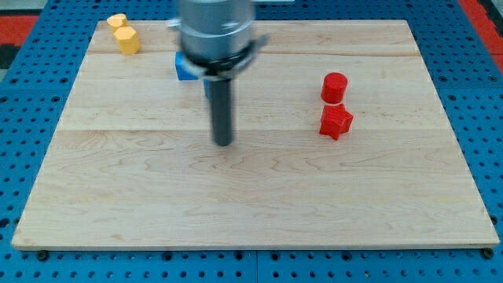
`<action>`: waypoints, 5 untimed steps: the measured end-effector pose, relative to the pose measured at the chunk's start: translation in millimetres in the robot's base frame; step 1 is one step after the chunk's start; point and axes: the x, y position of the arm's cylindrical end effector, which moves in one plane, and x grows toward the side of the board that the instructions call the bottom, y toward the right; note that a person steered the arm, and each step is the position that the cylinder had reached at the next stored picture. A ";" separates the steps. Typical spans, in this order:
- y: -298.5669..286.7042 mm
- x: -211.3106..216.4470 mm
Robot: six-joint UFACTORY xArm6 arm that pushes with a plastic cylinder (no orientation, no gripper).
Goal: Slide the blue cube close to the green circle
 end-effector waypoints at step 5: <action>-56.7 -171.1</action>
